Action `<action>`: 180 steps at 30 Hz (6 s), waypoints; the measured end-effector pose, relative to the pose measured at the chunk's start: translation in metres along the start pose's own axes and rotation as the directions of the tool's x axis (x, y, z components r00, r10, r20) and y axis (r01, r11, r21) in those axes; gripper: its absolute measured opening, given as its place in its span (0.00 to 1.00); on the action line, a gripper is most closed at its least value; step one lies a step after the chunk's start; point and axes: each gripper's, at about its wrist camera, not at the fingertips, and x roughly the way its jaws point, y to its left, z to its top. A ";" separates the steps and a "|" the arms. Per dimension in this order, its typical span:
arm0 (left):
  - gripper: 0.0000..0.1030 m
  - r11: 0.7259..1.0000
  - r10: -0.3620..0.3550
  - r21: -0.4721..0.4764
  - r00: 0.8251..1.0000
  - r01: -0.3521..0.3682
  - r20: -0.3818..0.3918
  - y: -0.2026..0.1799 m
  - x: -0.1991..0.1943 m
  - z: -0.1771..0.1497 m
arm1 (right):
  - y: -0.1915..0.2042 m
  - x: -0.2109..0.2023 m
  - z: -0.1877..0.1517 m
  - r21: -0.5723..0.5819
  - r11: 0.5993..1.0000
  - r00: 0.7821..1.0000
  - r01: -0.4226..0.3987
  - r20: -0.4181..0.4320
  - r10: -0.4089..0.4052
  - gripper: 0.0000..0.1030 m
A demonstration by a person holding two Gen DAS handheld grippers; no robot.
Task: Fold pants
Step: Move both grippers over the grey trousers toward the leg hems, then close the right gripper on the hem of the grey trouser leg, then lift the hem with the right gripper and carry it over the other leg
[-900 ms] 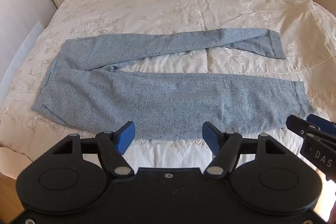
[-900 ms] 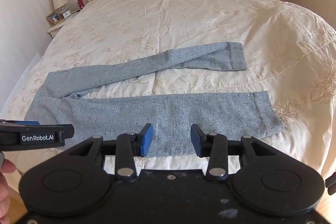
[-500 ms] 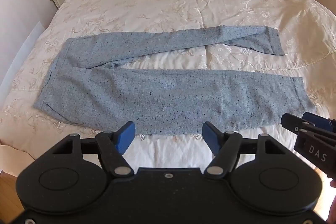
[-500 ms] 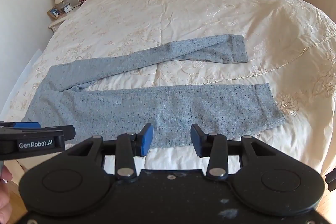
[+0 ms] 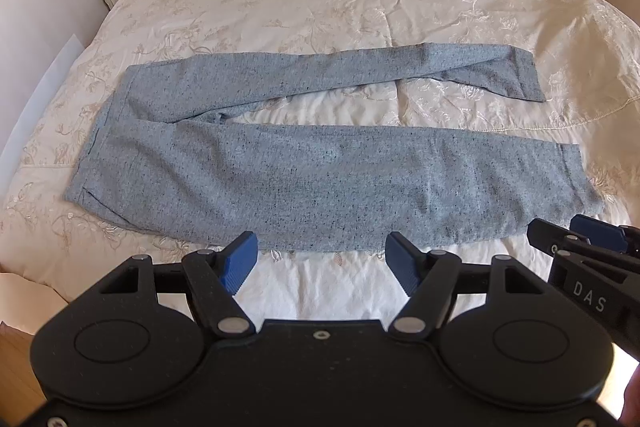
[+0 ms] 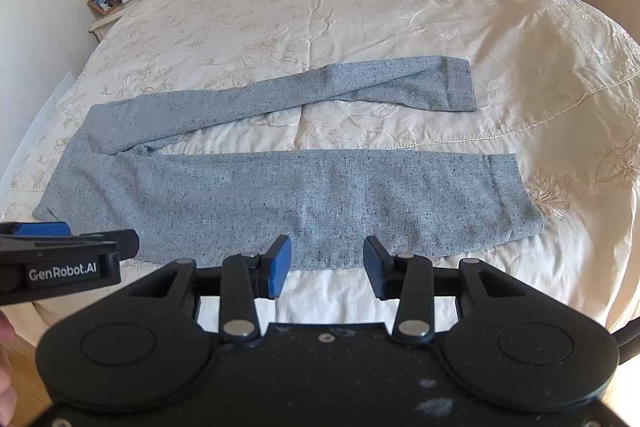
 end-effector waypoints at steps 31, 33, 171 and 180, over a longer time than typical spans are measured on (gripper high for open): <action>0.70 1.000 0.000 -0.017 1.000 0.000 -0.007 0.002 -0.001 -0.005 | 0.011 0.005 0.000 -0.040 0.999 1.000 -0.020 -0.021 0.019 0.41; 0.70 1.000 0.000 -0.018 1.000 0.000 -0.007 0.003 -0.001 -0.004 | 0.012 0.005 -0.001 -0.042 0.999 1.000 -0.016 -0.022 0.015 0.42; 0.64 0.997 0.047 0.070 0.914 -0.021 -0.402 0.063 0.230 0.019 | -0.179 0.162 0.083 0.286 0.939 0.978 0.191 -0.138 -0.157 0.25; 0.61 0.998 -0.061 -0.032 0.997 0.059 -0.055 0.093 0.193 0.128 | -0.146 0.221 0.129 0.358 0.911 0.978 0.205 -0.115 -0.175 0.27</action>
